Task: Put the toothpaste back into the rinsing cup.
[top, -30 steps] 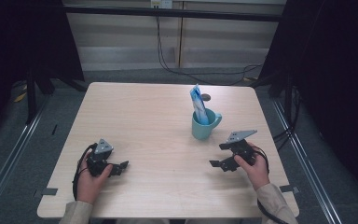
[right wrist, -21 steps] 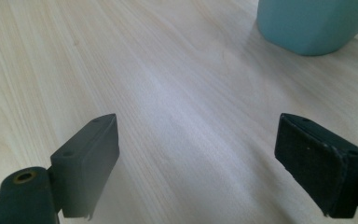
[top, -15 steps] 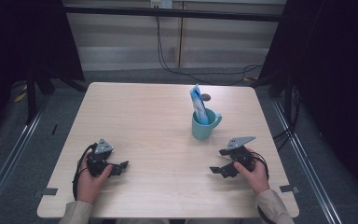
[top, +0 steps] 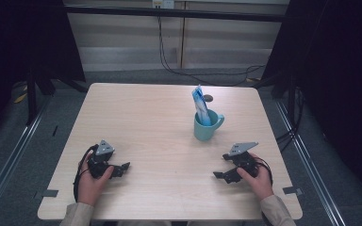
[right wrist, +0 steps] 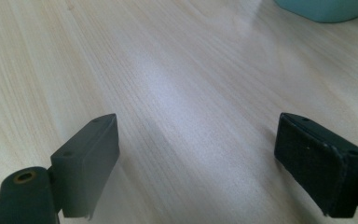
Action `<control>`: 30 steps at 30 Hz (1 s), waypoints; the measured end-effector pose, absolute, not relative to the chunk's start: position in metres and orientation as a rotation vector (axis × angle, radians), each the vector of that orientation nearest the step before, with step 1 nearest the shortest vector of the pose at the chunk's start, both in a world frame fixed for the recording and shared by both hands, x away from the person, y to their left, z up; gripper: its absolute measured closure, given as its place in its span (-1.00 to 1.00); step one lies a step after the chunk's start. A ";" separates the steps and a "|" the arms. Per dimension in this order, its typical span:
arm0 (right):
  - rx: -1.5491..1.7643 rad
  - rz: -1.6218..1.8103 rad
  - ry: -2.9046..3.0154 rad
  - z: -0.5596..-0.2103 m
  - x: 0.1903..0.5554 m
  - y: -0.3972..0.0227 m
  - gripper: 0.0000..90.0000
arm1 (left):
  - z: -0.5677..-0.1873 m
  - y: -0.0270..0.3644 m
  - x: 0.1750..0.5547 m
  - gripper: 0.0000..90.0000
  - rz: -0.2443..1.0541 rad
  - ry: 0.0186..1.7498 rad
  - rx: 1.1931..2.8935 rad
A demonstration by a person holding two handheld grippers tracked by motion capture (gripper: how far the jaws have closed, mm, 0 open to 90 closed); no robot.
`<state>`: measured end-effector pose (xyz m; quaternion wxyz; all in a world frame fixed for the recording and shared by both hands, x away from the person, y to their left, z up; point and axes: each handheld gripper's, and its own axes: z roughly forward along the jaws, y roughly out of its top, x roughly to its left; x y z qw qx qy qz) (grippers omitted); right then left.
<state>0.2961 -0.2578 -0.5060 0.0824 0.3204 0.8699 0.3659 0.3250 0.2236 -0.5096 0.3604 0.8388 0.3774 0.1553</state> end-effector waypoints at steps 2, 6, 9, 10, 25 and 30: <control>0.953 1.096 2.586 -0.507 0.294 -0.258 -0.69 | -0.510 0.224 0.325 -0.69 0.401 0.972 2.162; 0.923 1.080 2.556 -0.509 0.290 -0.257 -0.70 | -0.510 0.224 0.325 -0.69 0.402 0.973 2.161; 0.919 1.094 2.531 -0.512 0.287 -0.257 -0.71 | -0.510 0.224 0.325 -0.69 0.402 0.973 2.161; 0.924 1.104 2.526 -0.512 0.286 -0.258 -0.71 | -0.510 0.224 0.325 -0.69 0.402 0.973 2.161; 0.927 1.098 2.520 -0.512 0.285 -0.258 -0.72 | -0.510 0.224 0.325 -0.68 0.405 0.973 2.162; 0.927 1.098 2.520 -0.512 0.285 -0.258 -0.72 | -0.510 0.224 0.325 -0.68 0.405 0.973 2.161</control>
